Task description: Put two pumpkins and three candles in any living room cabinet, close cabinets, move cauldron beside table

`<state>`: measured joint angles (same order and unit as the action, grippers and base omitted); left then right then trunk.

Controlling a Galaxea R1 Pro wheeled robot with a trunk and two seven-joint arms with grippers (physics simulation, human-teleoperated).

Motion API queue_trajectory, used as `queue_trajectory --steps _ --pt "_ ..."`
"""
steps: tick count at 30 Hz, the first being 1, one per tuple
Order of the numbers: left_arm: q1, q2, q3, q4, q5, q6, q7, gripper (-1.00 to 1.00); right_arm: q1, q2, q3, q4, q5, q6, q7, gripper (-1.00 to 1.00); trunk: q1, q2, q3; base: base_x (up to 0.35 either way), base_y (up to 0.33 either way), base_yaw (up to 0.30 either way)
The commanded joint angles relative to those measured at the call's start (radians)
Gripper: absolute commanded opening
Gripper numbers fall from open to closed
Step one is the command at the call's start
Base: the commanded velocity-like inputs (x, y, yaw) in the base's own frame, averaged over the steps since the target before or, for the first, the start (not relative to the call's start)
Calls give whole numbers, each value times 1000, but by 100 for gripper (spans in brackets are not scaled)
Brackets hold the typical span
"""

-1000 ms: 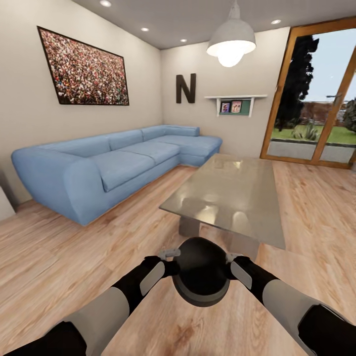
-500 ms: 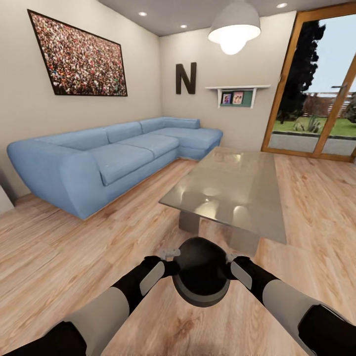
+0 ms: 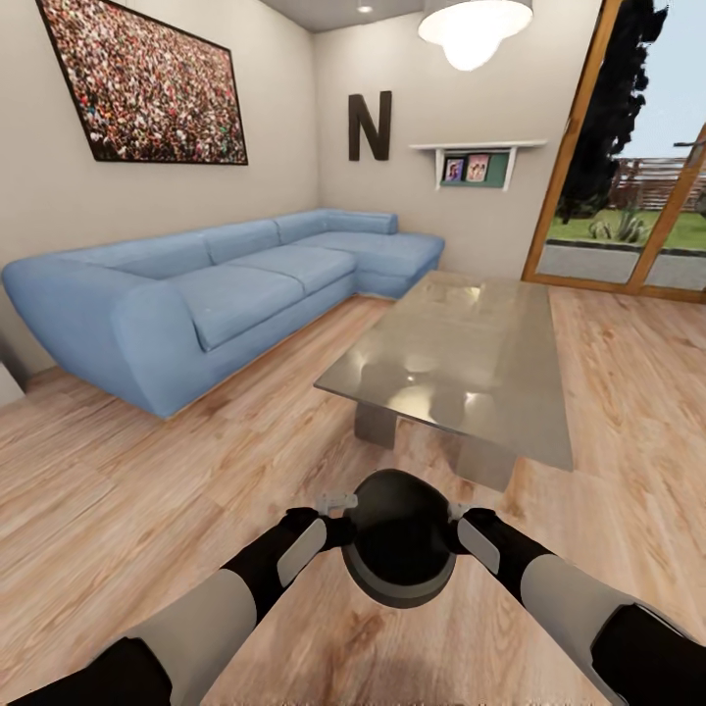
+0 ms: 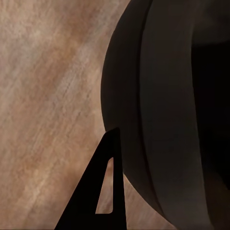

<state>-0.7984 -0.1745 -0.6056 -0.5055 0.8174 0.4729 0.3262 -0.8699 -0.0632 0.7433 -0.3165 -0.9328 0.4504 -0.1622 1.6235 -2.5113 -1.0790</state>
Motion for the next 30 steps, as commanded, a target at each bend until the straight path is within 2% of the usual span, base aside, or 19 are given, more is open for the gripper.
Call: queue_trajectory --steps 1,9,26,30 --pt "-1 1 -5 -1 3 3 10 -100 -1 -1 -2 -6 -8 1 -8 -100 0 -1 -5 0 0 0" --pt "-1 0 -5 -1 3 3 10 -100 -2 -1 -2 -6 -8 1 -8 -100 4 -3 -35 0 0 -11" --pt "-1 1 -5 -1 3 3 10 -100 -1 -1 -2 -6 -8 2 -8 -100 11 -7 -87 0 0 -204" --pt "-1 1 -5 -1 3 3 10 -100 -1 -1 -2 -6 -8 2 -8 -100 11 -7 -86 0 0 -31"
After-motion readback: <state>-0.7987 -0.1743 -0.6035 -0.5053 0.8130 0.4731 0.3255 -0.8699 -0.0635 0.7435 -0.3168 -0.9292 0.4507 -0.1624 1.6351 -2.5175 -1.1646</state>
